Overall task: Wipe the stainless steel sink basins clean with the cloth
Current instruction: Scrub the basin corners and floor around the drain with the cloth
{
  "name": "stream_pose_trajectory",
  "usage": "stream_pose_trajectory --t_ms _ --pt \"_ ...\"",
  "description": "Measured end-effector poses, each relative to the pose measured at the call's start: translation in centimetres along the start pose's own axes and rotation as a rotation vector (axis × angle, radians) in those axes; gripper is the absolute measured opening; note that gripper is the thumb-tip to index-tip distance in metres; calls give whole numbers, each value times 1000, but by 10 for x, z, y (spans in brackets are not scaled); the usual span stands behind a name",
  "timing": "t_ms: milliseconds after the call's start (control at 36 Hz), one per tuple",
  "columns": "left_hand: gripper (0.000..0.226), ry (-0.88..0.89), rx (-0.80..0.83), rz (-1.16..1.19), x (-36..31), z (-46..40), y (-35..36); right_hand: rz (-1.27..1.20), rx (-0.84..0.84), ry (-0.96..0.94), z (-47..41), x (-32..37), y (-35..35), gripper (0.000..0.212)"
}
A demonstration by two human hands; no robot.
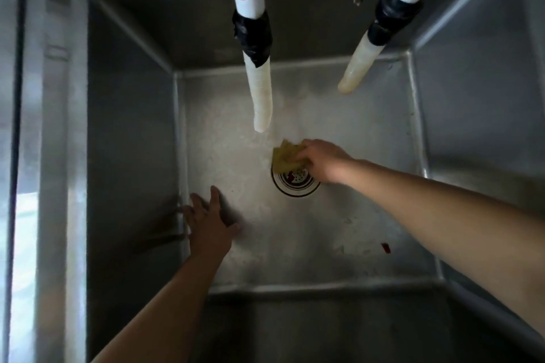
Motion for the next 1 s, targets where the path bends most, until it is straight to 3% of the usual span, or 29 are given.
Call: stream_pose_trajectory --t_ms 56,139,222,333,417,528,611,694,750,1000 --pt "103 6 -7 -4 -2 1 -2 -85 105 47 5 -1 4 47" --pt "102 8 -3 -13 -3 2 -4 -316 58 122 10 -8 -25 37" --pt "101 12 4 -27 -4 2 -3 -495 -162 211 10 -30 -77 35" --pt "100 18 1 -51 -7 3 -5 -497 -582 424 9 -68 -136 36" --pt "99 21 2 -56 -7 3 -4 -548 -671 574 -4 -79 -142 43" --pt "100 21 -12 -39 -6 2 -3 -775 -543 688 -33 -70 -114 48" --pt "99 28 -16 -57 -6 2 -2 -619 -535 501 -45 -22 -117 38" --pt "98 28 -10 -51 -6 1 -2 -483 -368 236 -55 29 -101 38" --pt "97 28 -7 -39 -6 1 -2 -348 -236 148 -53 45 -79 25" --pt "94 18 6 -76 -10 6 -7 -193 -97 220 6 -10 -11 44"
Point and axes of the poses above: each hand's wrist, its own z-axis away from the middle knuckle, its own y-axis out of the palm, x = y × z, the point moved 9 cm from there along -z, towards the middle knuckle, and after that the axes turned 15 degrees about y, right-handed, at the moved point
